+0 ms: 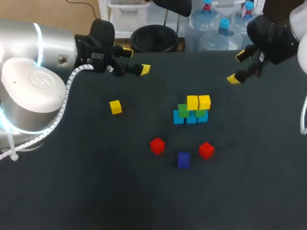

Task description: Place the blue cubes, place green cubes on the blue cubes, place the yellow cubes on the green cubes, then place the red cubes on the yellow cubes, and place purple cube on the red cubes.

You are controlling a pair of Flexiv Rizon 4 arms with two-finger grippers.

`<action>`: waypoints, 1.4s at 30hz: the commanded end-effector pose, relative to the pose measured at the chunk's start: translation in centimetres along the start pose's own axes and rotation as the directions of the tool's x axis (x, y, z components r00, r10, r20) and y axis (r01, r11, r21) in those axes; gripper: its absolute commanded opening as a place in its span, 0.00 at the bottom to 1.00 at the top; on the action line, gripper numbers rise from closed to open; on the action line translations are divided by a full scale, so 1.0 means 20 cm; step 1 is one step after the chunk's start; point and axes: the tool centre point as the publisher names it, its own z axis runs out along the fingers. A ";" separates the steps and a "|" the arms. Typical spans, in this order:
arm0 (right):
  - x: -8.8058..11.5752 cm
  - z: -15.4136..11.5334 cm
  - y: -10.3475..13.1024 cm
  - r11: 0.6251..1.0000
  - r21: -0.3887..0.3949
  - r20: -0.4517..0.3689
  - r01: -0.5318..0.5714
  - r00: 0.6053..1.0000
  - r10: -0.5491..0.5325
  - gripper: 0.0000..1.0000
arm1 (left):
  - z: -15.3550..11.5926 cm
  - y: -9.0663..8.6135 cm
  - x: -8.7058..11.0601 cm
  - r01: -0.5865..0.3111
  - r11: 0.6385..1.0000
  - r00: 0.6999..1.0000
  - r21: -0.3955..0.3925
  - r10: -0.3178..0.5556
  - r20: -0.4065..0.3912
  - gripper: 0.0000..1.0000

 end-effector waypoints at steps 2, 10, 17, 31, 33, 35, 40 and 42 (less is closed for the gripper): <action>0.00 0.00 0.00 1.000 0.001 0.001 0.000 1.000 0.000 1.00 | 0.02 -0.03 0.02 -0.020 1.000 0.999 0.019 0.021 -0.045 1.00; 0.00 0.00 0.00 1.000 0.001 0.001 0.000 1.000 0.000 1.00 | 0.05 -0.07 0.03 -0.167 0.985 0.911 0.040 0.170 -0.375 1.00; 0.00 0.00 0.00 1.000 0.001 0.001 0.000 1.000 0.000 1.00 | 0.07 -0.08 0.03 -0.179 0.983 0.895 0.036 0.178 -0.408 1.00; 0.00 0.00 0.00 1.000 0.001 0.001 0.000 1.000 0.000 1.00 | 0.07 -0.07 0.06 -0.152 0.988 0.899 0.027 0.150 -0.412 1.00; -0.02 0.01 0.01 1.000 0.006 -0.026 0.022 0.999 -0.022 1.00 | 0.07 -0.07 0.06 -0.152 0.988 0.899 0.027 0.150 -0.412 1.00; -0.04 0.01 0.03 0.999 -0.016 -0.055 0.051 0.997 -0.052 1.00 | 0.07 -0.07 0.06 -0.152 0.988 0.899 0.027 0.150 -0.412 1.00; -0.10 0.05 0.09 0.987 -0.074 -0.143 0.141 0.978 -0.151 1.00 | 0.07 -0.07 0.06 -0.152 0.988 0.899 0.027 0.150 -0.412 1.00; -0.11 0.09 0.12 0.979 -0.095 -0.173 0.179 0.966 -0.194 1.00 | 0.07 -0.07 0.06 -0.152 0.988 0.899 0.027 0.150 -0.412 1.00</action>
